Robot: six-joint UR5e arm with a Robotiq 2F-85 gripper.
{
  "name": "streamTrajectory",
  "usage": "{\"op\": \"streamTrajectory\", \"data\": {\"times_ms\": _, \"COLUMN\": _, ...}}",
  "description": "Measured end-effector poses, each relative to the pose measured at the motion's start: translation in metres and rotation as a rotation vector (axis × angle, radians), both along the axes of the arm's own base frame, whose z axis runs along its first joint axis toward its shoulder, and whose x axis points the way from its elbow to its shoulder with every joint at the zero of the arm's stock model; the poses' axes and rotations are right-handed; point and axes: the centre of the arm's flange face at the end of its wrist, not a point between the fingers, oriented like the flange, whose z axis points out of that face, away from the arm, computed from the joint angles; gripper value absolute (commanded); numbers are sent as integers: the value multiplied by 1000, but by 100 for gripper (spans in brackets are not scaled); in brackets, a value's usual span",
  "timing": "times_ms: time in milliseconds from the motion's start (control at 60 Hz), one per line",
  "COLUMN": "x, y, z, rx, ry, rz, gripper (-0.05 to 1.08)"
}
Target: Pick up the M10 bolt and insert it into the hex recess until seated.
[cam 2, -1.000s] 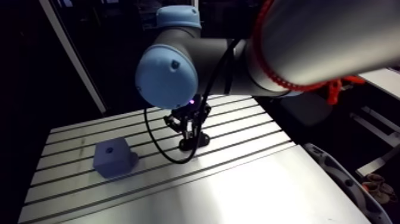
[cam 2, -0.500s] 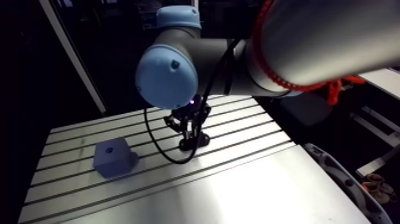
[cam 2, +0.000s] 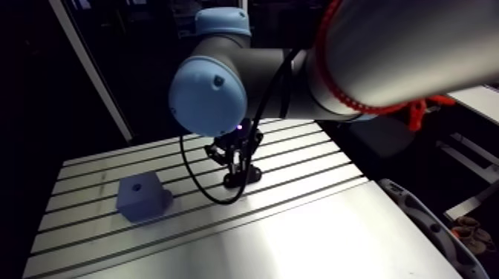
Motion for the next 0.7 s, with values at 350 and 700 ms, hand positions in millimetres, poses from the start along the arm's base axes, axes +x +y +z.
{"op": "streamTrajectory", "data": {"times_ms": 350, "x": 1, "y": 0, "z": -1, "rx": -1, "ry": -2, "rz": 0, "gripper": 68}}
{"op": "streamTrajectory", "data": {"times_ms": 700, "x": 1, "y": 0, "z": 0, "rx": 0, "ry": 0, "rz": 0, "gripper": 78}}
